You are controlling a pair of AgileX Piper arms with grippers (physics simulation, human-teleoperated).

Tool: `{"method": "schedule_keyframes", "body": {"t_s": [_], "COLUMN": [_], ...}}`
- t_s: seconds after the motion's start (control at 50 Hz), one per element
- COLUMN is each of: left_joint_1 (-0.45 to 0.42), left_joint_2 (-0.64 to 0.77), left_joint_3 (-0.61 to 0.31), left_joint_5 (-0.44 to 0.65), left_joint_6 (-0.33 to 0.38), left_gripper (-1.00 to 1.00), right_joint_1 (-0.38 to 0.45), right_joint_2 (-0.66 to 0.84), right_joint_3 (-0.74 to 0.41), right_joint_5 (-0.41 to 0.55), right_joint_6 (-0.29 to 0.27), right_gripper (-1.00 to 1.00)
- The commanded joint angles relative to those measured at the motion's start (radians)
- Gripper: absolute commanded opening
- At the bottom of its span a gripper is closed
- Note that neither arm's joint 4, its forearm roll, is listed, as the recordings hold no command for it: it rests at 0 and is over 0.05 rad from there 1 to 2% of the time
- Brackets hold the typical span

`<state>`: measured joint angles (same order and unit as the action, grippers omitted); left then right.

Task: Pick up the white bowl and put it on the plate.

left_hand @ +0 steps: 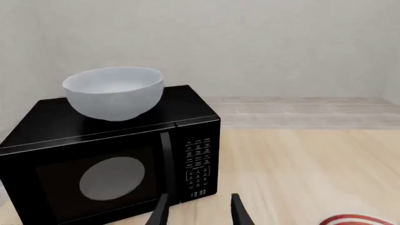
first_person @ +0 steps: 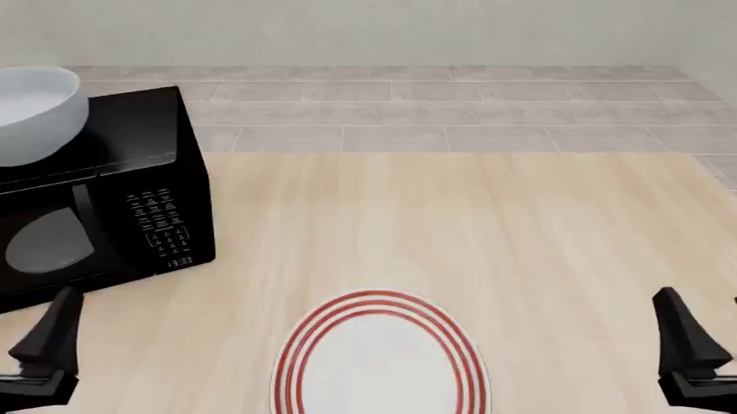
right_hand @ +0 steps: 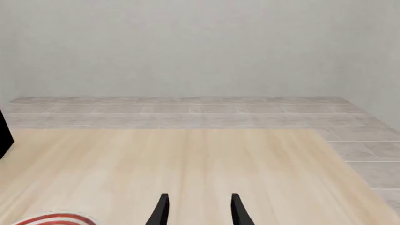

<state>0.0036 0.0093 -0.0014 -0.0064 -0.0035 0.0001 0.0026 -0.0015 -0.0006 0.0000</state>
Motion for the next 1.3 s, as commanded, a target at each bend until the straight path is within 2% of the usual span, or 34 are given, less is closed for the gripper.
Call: {"method": "schedule_keyframes", "body": {"t_s": [0.02,0.22,0.28,0.54,0.62,0.66,0.7,0.74,0.76,0.78,0.8,0.84,0.9,0.92,0.94,0.98,1.02,1.04,1.06,1.1,1.12,1.14,1.18,1.22,1.26,1.3], "left_joint_1": [0.001,-0.005,-0.001,-0.006,0.031,0.041,0.044,0.024,0.024,0.024,0.032,0.063,0.08,0.077,0.084,0.065,0.112,0.088,0.1,0.079,0.047,0.043,0.074,0.073,0.077,0.072], "left_joint_2": [0.009,0.028,0.06,0.04,0.159,0.201,0.16,0.158,0.157,0.176,0.186,0.194,0.116,0.131,0.159,0.116,0.077,0.093,0.111,0.077,0.05,0.054,0.126,0.131,0.189,0.222], "left_joint_3": [-0.002,-0.004,0.0,-0.002,-0.01,-0.016,-0.059,-0.107,-0.107,-0.131,-0.147,-0.206,-0.261,-0.302,-0.32,-0.349,-0.381,-0.411,-0.429,-0.476,-0.51,-0.518,-0.548,-0.557,-0.586,-0.666], "left_joint_5": [0.0,-0.008,-0.033,-0.012,-0.102,-0.125,-0.037,0.034,0.035,0.063,0.081,0.138,0.221,0.256,0.267,0.312,0.339,0.372,0.39,0.439,0.468,0.48,0.498,0.507,0.539,0.592], "left_joint_6": [0.0,-0.008,0.01,0.013,-0.066,-0.028,0.012,0.008,0.008,0.092,0.116,0.095,0.174,0.168,0.19,0.246,0.289,0.306,0.323,0.364,0.359,0.396,0.427,0.503,0.52,0.529], "left_gripper": [1.0,1.0,1.0,1.0,1.0,1.0,1.0,1.0,1.0,1.0,1.0,1.0,1.0,1.0,1.0,1.0,1.0,1.0,1.0,1.0,1.0,1.0,1.0,1.0,1.0,1.0], "right_joint_1": [0.0,0.0,0.0,0.0,0.0,0.0,0.0,0.0,0.001,0.0,0.0,0.001,0.0,0.0,0.0,0.0,0.0,0.001,0.0,0.0,0.0,0.001,0.0,0.0,0.0,0.0], "right_joint_2": [0.006,0.008,0.009,0.009,0.009,0.009,0.009,0.009,0.009,0.009,0.009,0.009,0.009,0.009,0.009,0.009,0.009,0.009,0.009,0.009,0.009,0.009,0.009,0.009,0.009,0.009], "right_joint_3": [-0.002,-0.002,-0.002,-0.002,-0.002,-0.002,-0.002,-0.002,-0.002,-0.002,-0.002,-0.002,-0.002,-0.002,-0.002,-0.002,-0.002,-0.002,-0.002,-0.002,-0.002,-0.002,-0.002,-0.002,-0.002,-0.002], "right_joint_5": [-0.003,-0.005,-0.006,-0.006,-0.006,-0.006,-0.006,-0.006,-0.006,-0.006,-0.006,-0.006,-0.006,-0.006,-0.006,-0.006,-0.006,-0.006,-0.006,-0.006,-0.006,-0.006,-0.006,-0.006,-0.006,-0.006], "right_joint_6": [0.0,0.0,0.0,0.0,0.0,0.0,0.0,0.0,0.0,0.0,0.0,0.0,0.0,0.0,0.0,0.0,0.0,0.0,0.0,0.0,0.0,0.0,0.0,0.0,0.0,0.0], "right_gripper": [1.0,1.0,1.0,1.0,1.0,1.0,1.0,1.0,1.0,1.0,1.0,1.0,1.0,1.0,1.0,1.0,1.0,1.0,1.0,1.0,1.0,1.0,1.0,1.0,1.0,1.0]}}
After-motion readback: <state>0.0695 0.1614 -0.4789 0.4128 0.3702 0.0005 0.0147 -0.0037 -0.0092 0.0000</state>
